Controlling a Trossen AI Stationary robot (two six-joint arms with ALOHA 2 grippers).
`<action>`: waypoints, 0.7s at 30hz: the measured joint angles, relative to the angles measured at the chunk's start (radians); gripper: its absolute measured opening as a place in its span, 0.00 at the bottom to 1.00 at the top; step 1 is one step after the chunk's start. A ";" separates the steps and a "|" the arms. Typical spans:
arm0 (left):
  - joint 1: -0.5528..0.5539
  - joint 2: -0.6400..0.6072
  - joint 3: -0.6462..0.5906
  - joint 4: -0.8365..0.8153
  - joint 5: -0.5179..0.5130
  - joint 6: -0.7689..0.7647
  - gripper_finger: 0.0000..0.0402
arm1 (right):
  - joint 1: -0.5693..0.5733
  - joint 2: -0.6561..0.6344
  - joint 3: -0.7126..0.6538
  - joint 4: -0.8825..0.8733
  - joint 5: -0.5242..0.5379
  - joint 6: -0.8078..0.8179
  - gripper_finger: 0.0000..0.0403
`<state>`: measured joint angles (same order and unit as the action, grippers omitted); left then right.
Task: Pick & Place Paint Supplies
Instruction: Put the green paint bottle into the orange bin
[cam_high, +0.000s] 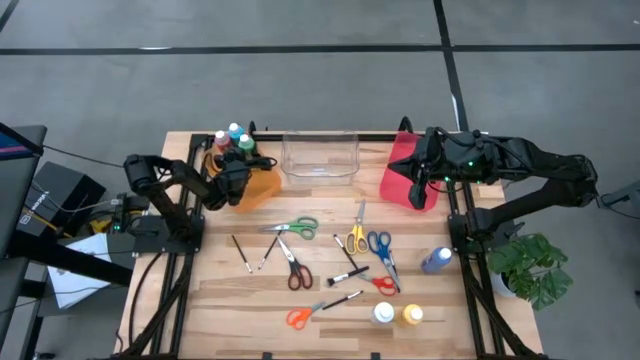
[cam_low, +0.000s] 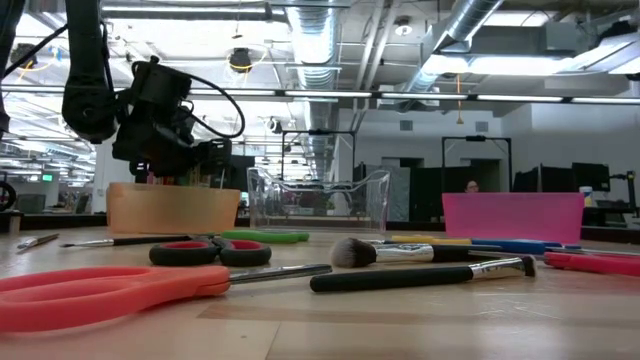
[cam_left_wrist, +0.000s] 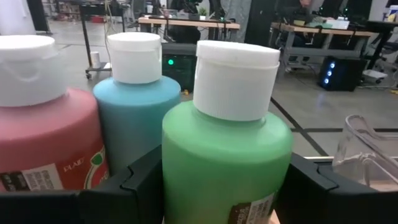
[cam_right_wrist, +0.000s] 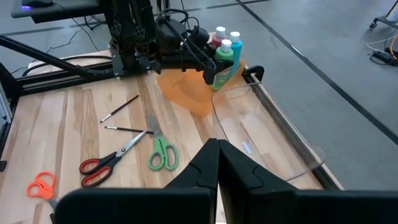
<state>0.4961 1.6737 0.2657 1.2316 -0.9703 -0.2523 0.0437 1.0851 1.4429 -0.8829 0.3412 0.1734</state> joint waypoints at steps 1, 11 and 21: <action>0.000 0.000 0.000 0.000 0.000 0.000 0.56 | 0.000 0.000 0.000 0.000 0.000 0.000 0.00; 0.022 0.000 0.000 0.001 0.000 -0.001 0.56 | 0.000 0.000 0.000 0.000 0.000 0.002 0.00; 0.023 -0.001 0.002 0.000 -0.001 -0.018 0.71 | 0.000 0.000 0.000 0.001 0.000 0.003 0.01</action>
<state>0.5186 1.6730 0.2680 1.2319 -0.9716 -0.2708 0.0437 1.0851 1.4429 -0.8822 0.3412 0.1761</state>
